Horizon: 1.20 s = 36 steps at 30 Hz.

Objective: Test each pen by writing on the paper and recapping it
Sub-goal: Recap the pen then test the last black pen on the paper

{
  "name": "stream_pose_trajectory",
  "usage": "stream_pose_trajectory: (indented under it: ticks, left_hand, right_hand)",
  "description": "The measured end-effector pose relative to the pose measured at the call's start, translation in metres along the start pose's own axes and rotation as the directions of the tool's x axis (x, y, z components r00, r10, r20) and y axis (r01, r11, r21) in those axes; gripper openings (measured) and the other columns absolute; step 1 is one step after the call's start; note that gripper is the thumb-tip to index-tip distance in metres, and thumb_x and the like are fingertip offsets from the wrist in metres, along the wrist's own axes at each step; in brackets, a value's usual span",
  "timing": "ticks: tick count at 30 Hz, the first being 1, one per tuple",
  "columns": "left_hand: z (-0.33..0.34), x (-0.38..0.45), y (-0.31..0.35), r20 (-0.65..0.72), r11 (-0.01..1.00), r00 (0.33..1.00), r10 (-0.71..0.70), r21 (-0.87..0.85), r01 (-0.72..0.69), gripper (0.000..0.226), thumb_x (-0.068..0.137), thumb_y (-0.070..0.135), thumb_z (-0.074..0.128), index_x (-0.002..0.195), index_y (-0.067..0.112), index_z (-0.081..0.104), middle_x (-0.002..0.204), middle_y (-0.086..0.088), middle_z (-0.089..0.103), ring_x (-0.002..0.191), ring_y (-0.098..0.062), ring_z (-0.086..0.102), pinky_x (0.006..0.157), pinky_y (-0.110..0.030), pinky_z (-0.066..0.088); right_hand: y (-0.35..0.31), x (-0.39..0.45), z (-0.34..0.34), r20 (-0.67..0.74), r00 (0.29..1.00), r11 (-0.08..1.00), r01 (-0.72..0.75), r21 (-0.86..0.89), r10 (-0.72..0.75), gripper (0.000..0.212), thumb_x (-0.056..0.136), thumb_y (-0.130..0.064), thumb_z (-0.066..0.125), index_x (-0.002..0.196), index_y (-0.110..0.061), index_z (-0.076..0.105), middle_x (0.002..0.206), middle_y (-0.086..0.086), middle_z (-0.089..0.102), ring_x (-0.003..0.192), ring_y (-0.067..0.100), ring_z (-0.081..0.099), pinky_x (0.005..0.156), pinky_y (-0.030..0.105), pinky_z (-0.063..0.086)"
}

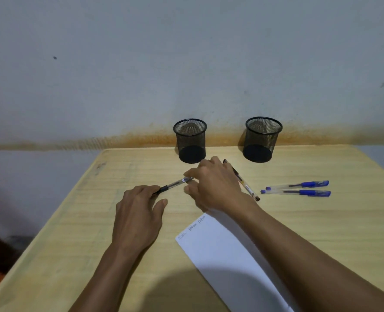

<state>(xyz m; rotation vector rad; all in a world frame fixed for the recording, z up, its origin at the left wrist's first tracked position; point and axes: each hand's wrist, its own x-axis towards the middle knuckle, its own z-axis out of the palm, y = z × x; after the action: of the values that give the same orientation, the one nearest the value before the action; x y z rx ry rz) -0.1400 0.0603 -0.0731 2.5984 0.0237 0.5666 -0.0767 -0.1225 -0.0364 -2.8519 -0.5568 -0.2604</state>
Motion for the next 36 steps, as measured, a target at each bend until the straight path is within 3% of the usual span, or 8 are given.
stream_pose_trajectory:
  ticks: [10,15,17,20,22,26,34,36]
  left_hand:
    - [-0.001,0.004,-0.004,-0.002,0.999,1.0,0.026,0.021,-0.026,0.01,0.091,0.018,0.063,0.091,0.021,0.073,0.08,0.006,0.061,0.084,-0.022,0.053,0.07,-0.036,0.039]
    - [-0.013,-0.004,0.004,-0.042,0.989,0.994,0.096,-0.107,-0.1,0.013,0.091,0.014,0.063,0.094,0.023,0.072,0.085,0.011,0.063,0.084,-0.016,0.054,0.072,-0.033,0.043]
    - [-0.022,-0.011,0.016,-0.067,0.966,0.995,0.078,-0.243,-0.092,0.014,0.092,0.014,0.063,0.095,0.025,0.071,0.088,0.015,0.064,0.088,-0.01,0.057,0.074,-0.025,0.043]
    - [-0.035,-0.02,0.04,-0.044,0.888,0.999,0.005,-0.46,-0.025,0.015,0.093,0.018,0.063,0.094,0.031,0.071,0.09,0.017,0.068,0.094,-0.004,0.061,0.068,-0.012,0.041]
    - [-0.04,-0.025,0.057,-0.009,0.838,1.0,-0.001,-0.546,-0.004,0.015,0.093,0.02,0.064,0.093,0.032,0.071,0.092,0.016,0.069,0.095,-0.004,0.062,0.066,-0.012,0.043]
    - [-0.042,-0.031,0.085,0.016,0.833,0.995,0.101,-0.549,-0.076,0.011,0.089,0.019,0.068,0.093,0.029,0.074,0.09,0.015,0.07,0.093,-0.005,0.064,0.076,-0.013,0.046]
    - [-0.049,-0.043,0.105,0.109,0.876,0.98,0.165,-0.474,-0.095,0.005,0.085,0.026,0.073,0.083,0.026,0.077,0.075,0.019,0.073,0.079,0.002,0.066,0.065,-0.011,0.046]
    - [-0.053,-0.04,0.094,0.148,0.869,0.981,0.128,-0.493,-0.039,0.01,0.086,0.02,0.072,0.077,0.022,0.077,0.066,0.018,0.071,0.065,0.003,0.064,0.059,-0.01,0.044]
  right_hand:
    - [0.008,0.01,0.013,-0.005,0.991,0.991,0.134,0.029,-0.134,0.027,0.096,-0.053,0.057,0.106,-0.028,0.063,0.114,-0.006,0.058,0.108,0.018,0.045,0.087,0.037,0.035]
    - [0.02,-0.012,-0.005,-0.016,0.992,0.972,0.123,0.201,-0.123,0.025,0.092,-0.052,0.063,0.091,-0.027,0.064,0.087,-0.009,0.061,0.091,0.014,0.047,0.076,0.035,0.033]
    - [0.024,-0.026,-0.022,-0.059,0.998,0.88,0.055,0.471,-0.03,0.021,0.085,-0.042,0.078,0.086,-0.023,0.07,0.078,-0.007,0.065,0.078,0.008,0.053,0.069,0.03,0.038]
    - [0.025,-0.055,-0.052,-0.046,0.985,0.436,-0.033,0.899,0.168,0.024,0.073,-0.025,0.09,0.086,-0.011,0.075,0.07,0.004,0.068,0.058,0.006,0.055,0.057,0.021,0.045]
    - [0.021,-0.071,-0.059,0.03,0.981,0.226,-0.075,0.971,0.193,0.022,0.075,-0.022,0.086,0.089,-0.009,0.077,0.068,0.0,0.067,0.059,0.006,0.058,0.058,0.02,0.049]
    - [0.009,-0.094,-0.056,0.065,0.97,0.151,-0.102,0.983,0.234,0.011,0.089,-0.02,0.074,0.093,-0.01,0.077,0.071,-0.002,0.072,0.066,0.01,0.065,0.066,0.026,0.057]
    - [0.03,-0.117,-0.066,0.025,0.967,0.146,-0.064,0.987,0.252,0.02,0.087,-0.026,0.071,0.092,-0.007,0.073,0.067,0.006,0.07,0.064,0.014,0.065,0.066,0.024,0.056]
    - [0.046,-0.117,-0.076,-0.012,0.929,0.034,0.0,0.999,0.369,0.019,0.088,-0.024,0.069,0.087,-0.006,0.071,0.062,0.004,0.067,0.058,0.012,0.061,0.059,0.022,0.053]
